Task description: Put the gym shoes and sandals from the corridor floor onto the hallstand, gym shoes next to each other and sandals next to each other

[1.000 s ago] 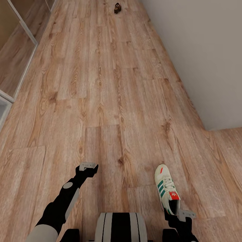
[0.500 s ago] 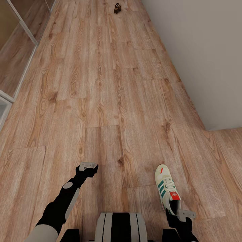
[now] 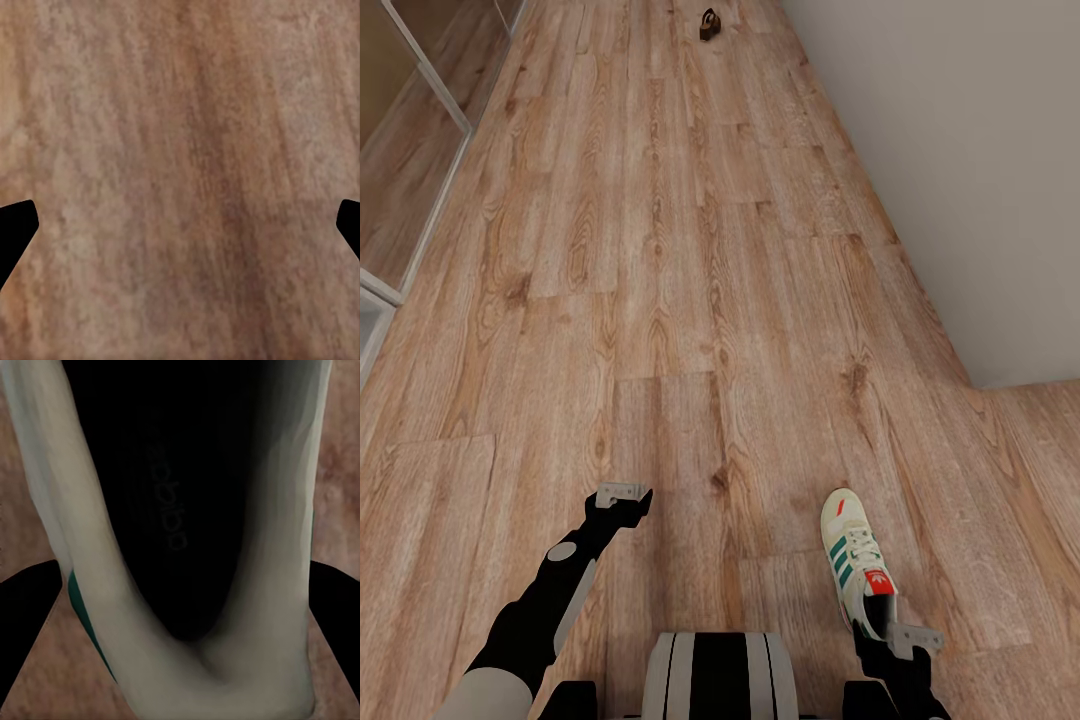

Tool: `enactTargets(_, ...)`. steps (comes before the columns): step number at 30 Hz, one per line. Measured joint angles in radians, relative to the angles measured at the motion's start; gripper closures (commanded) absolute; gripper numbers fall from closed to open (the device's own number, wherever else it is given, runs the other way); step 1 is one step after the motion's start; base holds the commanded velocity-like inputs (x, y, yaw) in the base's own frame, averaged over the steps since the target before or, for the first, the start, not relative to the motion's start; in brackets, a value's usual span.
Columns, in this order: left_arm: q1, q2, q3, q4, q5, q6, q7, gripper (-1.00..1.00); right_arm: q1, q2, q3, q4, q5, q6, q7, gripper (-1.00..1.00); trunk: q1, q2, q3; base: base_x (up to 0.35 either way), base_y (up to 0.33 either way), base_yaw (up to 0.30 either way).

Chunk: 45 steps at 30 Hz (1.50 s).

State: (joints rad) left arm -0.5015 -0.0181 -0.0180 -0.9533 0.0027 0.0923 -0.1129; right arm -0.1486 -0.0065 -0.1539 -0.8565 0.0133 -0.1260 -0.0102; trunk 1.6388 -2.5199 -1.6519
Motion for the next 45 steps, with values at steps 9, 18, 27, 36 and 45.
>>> enactTargets(9,0.0,0.0,0.0,-0.001,0.0,0.0,0.0,-1.0,0.0,0.003,0.001,-0.001,0.001,0.001,0.0,1.0,0.0,0.0,0.0,0.0,0.0,0.0)
enactTargets(18,0.0,0.0,0.0,-0.001,0.0,0.0,0.0,-1.0,0.0,0.003,0.002,-0.001,-0.001,0.0,0.0,1.0,0.0,0.0,0.0,0.0,0.0,0.0)
enactTargets(27,0.0,0.0,0.0,-0.001,0.0,0.0,0.0,-1.0,0.0,0.003,0.001,-0.001,0.0,0.0,0.0,1.0,0.0,0.0,0.0,0.0,0.0,0.0)
enactTargets(36,0.0,0.0,0.0,-0.001,0.0,0.0,0.0,-1.0,0.0,0.003,0.001,-0.001,0.0,0.0,0.0,1.0,0.0,0.0,0.0,0.0,0.0,0.0)
enactTargets(45,0.0,0.0,0.0,-0.002,0.0,0.001,0.0,-1.0,0.0,0.003,0.002,-0.003,-0.001,0.0,0.0,1.0,0.0,0.0,0.004,0.0,0.0,0.0)
